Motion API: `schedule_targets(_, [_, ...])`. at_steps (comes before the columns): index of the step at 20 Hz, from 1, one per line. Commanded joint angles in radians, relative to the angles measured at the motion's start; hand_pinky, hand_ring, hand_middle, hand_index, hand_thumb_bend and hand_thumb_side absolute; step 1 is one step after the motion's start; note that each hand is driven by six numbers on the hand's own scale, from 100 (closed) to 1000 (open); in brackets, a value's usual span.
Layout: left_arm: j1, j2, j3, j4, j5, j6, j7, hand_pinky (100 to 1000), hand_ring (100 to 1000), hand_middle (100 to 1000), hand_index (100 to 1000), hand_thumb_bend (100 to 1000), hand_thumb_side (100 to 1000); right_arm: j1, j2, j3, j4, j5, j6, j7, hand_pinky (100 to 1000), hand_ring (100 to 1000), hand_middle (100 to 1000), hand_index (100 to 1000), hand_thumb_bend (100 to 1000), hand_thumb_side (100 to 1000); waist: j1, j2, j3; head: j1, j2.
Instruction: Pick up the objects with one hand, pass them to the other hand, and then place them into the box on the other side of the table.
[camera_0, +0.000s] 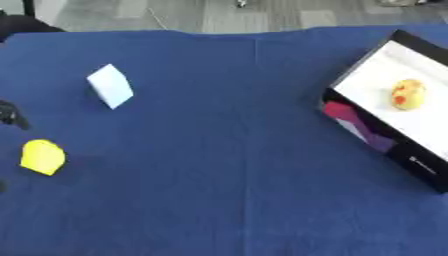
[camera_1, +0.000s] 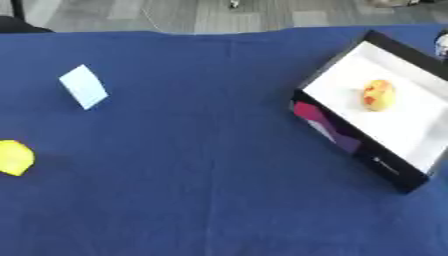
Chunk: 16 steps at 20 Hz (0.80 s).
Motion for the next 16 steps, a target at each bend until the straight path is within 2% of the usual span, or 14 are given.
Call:
schedule_targets(1, [-0.026,0.008,-0.002,0.04,-0.065,-0.018,0.023,847,811,751,776,791,100,-0.008,-0.021,-0.009,-0.006,0.008,-0.004,0.003,889,776,815,850,100,384,0.0,-0.012,-0.002,0.007,-0.013])
schedule_targets(8, [-0.075,-0.038,-0.035,0.137,-0.112,-0.059,0.051,844,809,747,774,786,100,-0.003,-0.013,-0.011,-0.001,0.01,-0.007,0.004,888,776,814,850,100,397,-0.003,-0.01,-0.006,0.017,-0.012])
schedule_targets(16, [-0.125,-0.086,-0.052,0.211,-0.08,-0.105,0.11,841,800,733,758,749,100,-0.001,-0.006,-0.01,0.003,0.011,-0.009,0.008,888,775,812,849,100,404,-0.003,-0.008,-0.009,0.019,-0.012])
